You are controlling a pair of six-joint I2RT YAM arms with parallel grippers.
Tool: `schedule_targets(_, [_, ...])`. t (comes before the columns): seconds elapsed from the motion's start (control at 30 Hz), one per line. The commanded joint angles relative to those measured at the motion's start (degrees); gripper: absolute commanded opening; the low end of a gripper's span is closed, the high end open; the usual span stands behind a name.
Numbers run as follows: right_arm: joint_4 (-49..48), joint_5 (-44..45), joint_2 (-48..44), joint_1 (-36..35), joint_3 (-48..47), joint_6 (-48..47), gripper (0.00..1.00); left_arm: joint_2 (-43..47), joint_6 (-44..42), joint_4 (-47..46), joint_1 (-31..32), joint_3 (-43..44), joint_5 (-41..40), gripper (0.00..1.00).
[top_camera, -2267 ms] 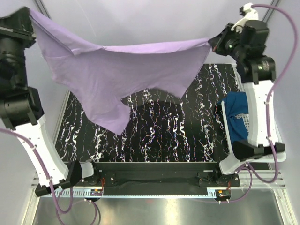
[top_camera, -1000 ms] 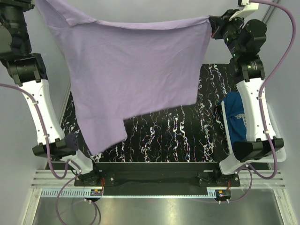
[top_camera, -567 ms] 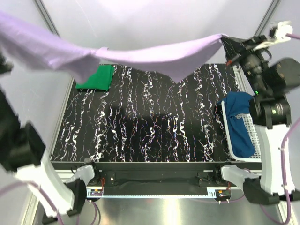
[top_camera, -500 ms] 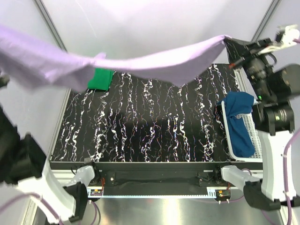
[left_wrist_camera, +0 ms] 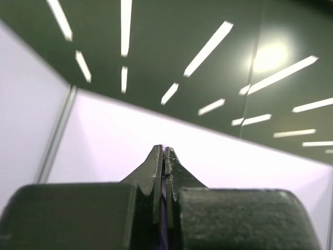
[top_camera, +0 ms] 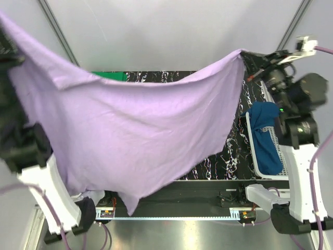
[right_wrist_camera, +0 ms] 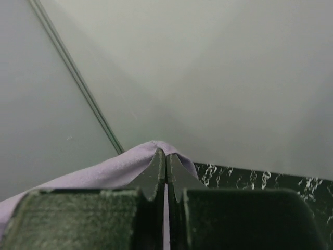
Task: Fold and stack the t-shirts
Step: Flatten the tshirt out, then fold the tshirt
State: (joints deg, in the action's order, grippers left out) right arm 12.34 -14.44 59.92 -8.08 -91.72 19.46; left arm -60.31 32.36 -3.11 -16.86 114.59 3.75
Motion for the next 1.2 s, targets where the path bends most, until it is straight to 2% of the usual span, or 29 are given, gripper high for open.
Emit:
schedule_targets(0.0, [-4.8, 3.4, 3.4, 0.3, 7.0, 2.0, 0.0, -8.2, 2.2, 1.0, -0.2, -5.8, 4.8, 0.0])
schedule_targets(0.1, [-10.1, 5.6, 5.0, 0.3, 15.8, 3.3, 0.0, -11.3, 3.1, -1.7, 0.1, -14.5, 8.7, 0.0])
schedule_targets(0.13, [-11.4, 6.9, 6.2, 0.3, 18.1, 4.0, 0.0, -12.3, 3.4, -4.2, 0.3, -21.1, 8.7, 0.0])
schedule_targets(0.27, [-17.2, 10.1, 10.7, 0.2, 27.6, 3.7, 0.0, -17.4, 1.6, -7.6, 2.6, -33.2, 8.9, 0.0])
schedule_targets(0.4, [-22.3, 11.5, 19.2, 0.3, 29.1, 2.9, 0.0, -24.7, -3.3, -9.4, 6.1, -39.2, 5.6, 0.0])
schedule_targets(0.47, [-23.7, 10.9, 25.2, 0.3, 27.0, 1.1, 0.0, -28.0, -5.8, -10.5, 8.2, -39.0, 4.2, 0.0])
schedule_targets(0.6, [-23.8, 11.5, 34.0, 0.3, 21.0, -1.0, 0.0, -37.4, -6.2, -10.5, 8.7, -33.2, 6.2, 0.0])
schedule_targets(0.73, [-23.4, 10.6, 43.0, 0.4, 14.7, -2.8, 0.0, -42.7, -7.7, -8.2, 10.7, -28.3, 5.7, 0.0])
schedule_targets(1.0, [-21.8, 8.9, 51.0, 0.8, 8.9, -2.1, 0.0, -47.2, -8.6, -5.9, 12.6, -25.9, 6.3, 0.0])
schedule_targets(1.17, [-15.7, 10.0, 52.2, 2.8, 5.5, -0.4, 0.0, -45.7, -7.8, -1.2, 13.4, -25.4, 4.2, 0.0])
